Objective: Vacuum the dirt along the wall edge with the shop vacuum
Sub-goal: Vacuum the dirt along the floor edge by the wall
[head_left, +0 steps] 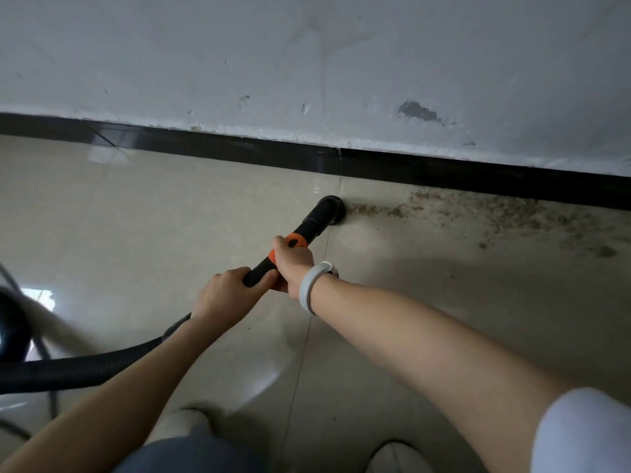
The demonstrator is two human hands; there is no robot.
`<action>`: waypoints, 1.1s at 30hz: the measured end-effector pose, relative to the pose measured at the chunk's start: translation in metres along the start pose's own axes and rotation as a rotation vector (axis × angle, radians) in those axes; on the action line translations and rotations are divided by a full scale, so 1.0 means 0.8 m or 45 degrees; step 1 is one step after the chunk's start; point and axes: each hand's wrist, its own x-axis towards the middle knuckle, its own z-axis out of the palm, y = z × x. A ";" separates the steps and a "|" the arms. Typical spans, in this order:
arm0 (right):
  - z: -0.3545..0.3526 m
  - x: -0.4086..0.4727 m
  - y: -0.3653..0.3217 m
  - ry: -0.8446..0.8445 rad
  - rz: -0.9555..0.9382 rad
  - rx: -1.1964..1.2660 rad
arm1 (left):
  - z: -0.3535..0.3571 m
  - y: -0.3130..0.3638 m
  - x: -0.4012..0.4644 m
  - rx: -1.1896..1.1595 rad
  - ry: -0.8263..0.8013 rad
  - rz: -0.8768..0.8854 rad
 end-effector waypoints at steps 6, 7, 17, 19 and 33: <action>-0.015 -0.012 0.005 -0.052 0.018 0.001 | -0.006 0.011 -0.017 0.077 -0.033 -0.001; -0.023 -0.010 0.006 -0.046 0.019 0.002 | -0.002 0.016 -0.017 0.080 -0.036 0.017; -0.076 -0.011 0.003 0.051 -0.020 0.026 | 0.029 0.047 -0.011 0.098 -0.052 0.178; -0.063 -0.011 0.001 0.034 -0.021 0.024 | 0.027 0.036 -0.006 0.098 -0.020 0.162; -0.078 -0.007 -0.001 0.095 -0.046 0.042 | 0.042 0.042 0.008 0.017 -0.033 0.242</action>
